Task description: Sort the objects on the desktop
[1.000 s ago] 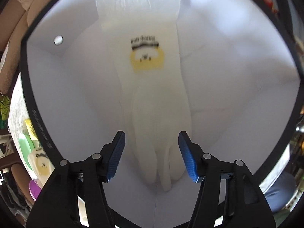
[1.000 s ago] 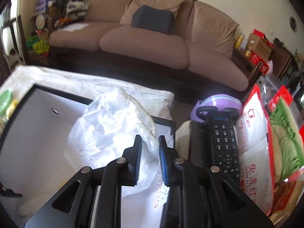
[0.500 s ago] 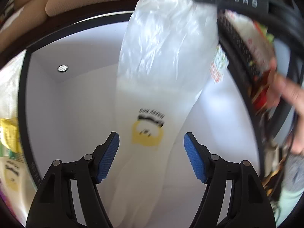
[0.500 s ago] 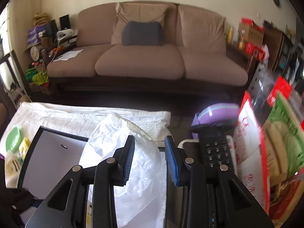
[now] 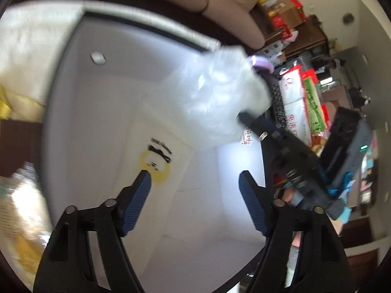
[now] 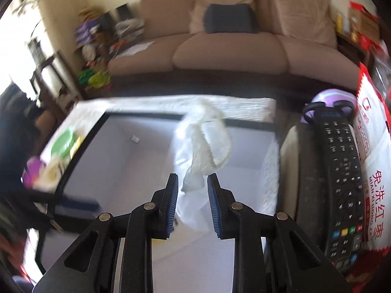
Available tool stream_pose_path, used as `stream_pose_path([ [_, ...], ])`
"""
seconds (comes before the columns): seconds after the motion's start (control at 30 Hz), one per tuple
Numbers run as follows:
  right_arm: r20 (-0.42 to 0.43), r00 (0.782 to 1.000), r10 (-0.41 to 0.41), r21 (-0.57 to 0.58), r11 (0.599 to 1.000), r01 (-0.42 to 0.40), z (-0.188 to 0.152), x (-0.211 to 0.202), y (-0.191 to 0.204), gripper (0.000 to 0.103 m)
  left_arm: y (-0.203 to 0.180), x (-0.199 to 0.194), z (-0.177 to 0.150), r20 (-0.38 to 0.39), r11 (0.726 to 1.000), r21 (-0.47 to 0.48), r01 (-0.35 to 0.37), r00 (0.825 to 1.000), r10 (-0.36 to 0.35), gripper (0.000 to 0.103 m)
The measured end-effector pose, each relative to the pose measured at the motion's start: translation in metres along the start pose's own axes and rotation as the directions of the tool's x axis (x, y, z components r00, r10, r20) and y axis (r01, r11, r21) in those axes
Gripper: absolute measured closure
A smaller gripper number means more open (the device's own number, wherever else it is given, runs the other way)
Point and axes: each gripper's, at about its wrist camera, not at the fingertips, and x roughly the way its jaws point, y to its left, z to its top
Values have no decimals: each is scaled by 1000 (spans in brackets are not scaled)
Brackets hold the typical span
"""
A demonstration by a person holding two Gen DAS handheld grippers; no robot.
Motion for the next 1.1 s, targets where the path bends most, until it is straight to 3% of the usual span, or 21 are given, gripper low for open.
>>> stream_pose_path([
  [0.1, -82, 991, 108, -56, 992, -113, -20, 5, 24, 78, 12, -25, -9, 36, 1000, -18, 9, 999, -8, 28],
  [0.17, -166, 974, 155, -151, 972, -180, -34, 16, 46, 78, 14, -39, 6, 72, 1000, 0, -10, 997, 10, 28],
  [0.3, -317, 933, 174, -220, 943, -250, -47, 21, 75, 77, 24, -45, 10, 87, 999, 3, -46, 995, 45, 27],
  [0.37, -406, 898, 167, -207, 941, -269, -52, 21, 79, 74, 30, -34, 13, 73, 998, 4, -66, 995, 66, 27],
  [0.43, -419, 901, 114, -241, 942, -232, -55, 11, 79, 72, 42, -32, 0, 55, 996, 20, -82, 995, 80, 27],
  [0.53, -428, 900, 78, -244, 950, -198, -56, -4, 71, 53, 46, -20, -7, 44, 995, 39, -88, 995, 86, 27],
  [0.6, -434, 894, 113, -214, 951, -224, -64, -11, 69, 29, 45, -12, -6, 40, 997, 42, -68, 997, 66, 27],
  [0.67, -458, 873, 170, -177, 945, -276, -71, -14, 72, 30, 42, -3, -5, 35, 998, 42, -40, 999, 38, 27],
  [0.7, -458, 875, 157, -196, 942, -271, -73, -17, 75, 30, 39, 2, -5, 27, 998, 50, -38, 999, 37, 27],
  [0.77, -421, 902, 93, -268, 937, -222, -73, -27, 80, 30, 26, 17, -8, -8, 993, 95, -63, 998, 64, 27],
  [0.9, -325, 945, 42, -245, 961, -127, -60, -42, 67, 30, 13, 60, -17, -113, 979, 160, -129, 982, 148, 27],
  [1.0, -256, 966, -19, -149, 989, -20, -45, -33, 41, 29, 24, 83, -25, -167, 981, 118, -153, 971, 171, 27],
  [1.1, -252, 966, -58, -69, 997, 42, -32, -7, 22, 30, 42, 80, -30, -156, 996, 10, -84, 984, 85, 27],
])
